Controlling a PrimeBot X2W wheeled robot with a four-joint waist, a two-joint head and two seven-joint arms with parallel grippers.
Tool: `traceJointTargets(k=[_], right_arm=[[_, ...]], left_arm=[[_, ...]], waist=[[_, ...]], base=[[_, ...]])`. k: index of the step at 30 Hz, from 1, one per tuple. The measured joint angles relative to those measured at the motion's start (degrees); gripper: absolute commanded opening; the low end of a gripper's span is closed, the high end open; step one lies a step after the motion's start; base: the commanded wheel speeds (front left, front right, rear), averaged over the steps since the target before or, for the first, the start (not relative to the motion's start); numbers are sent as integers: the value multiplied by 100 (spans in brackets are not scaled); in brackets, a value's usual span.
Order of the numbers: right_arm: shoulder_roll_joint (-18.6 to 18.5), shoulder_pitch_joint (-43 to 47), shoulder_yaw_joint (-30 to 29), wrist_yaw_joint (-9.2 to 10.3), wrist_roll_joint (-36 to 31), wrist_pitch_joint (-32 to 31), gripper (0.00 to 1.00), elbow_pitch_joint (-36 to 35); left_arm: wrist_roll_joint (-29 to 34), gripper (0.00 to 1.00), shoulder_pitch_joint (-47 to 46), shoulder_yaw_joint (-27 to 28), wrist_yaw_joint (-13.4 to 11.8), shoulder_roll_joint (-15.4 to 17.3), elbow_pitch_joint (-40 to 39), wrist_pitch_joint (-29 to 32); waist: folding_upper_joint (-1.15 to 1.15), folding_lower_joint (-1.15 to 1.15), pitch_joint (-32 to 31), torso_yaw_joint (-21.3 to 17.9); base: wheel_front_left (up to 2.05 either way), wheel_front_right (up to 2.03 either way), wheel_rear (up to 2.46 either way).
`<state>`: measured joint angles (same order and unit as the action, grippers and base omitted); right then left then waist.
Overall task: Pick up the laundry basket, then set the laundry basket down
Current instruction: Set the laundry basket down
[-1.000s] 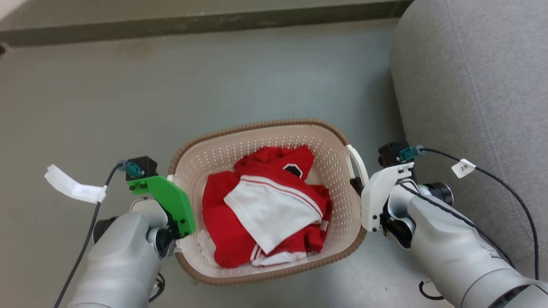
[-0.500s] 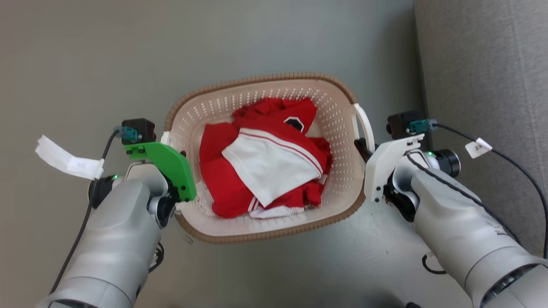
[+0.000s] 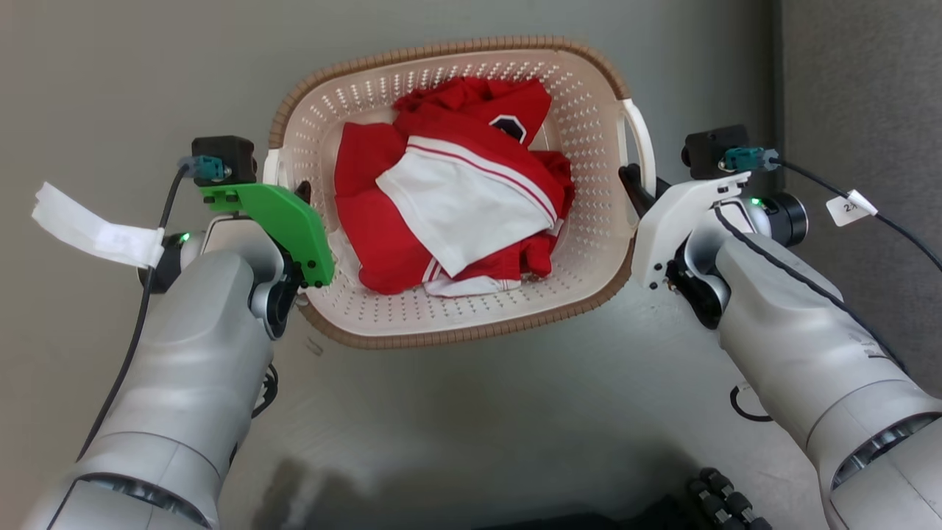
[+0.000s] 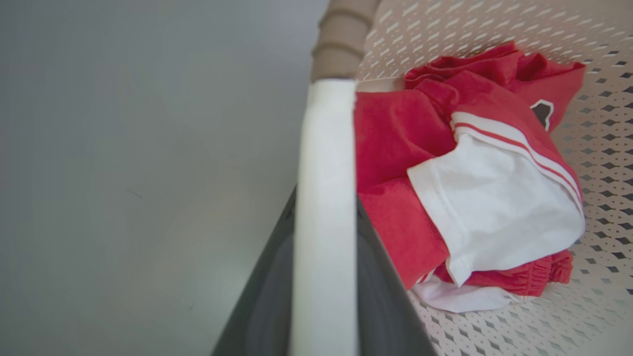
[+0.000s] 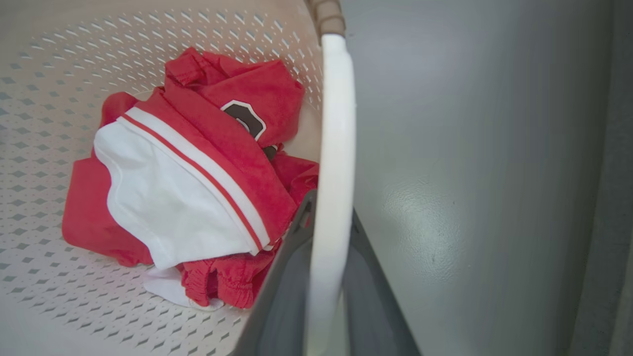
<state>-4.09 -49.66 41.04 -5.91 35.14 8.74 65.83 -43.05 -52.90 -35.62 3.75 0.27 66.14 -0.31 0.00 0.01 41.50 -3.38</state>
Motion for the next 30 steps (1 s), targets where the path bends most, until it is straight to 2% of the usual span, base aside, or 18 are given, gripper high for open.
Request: traceJointTargets(k=[11,30], right_arm=[[47,-154,-12,-4,1,175,0,118],[108,-166,8,-74,43,226,0,269]], left_arm=[[148,0,-224,-56,-25,-4,175,-328],[200,0,-376,-151,-20,-29,403,-426]], waist=[[0,0,657,59],[0,-1,982,29]], base=[[0,0,0],[0,0,0]])
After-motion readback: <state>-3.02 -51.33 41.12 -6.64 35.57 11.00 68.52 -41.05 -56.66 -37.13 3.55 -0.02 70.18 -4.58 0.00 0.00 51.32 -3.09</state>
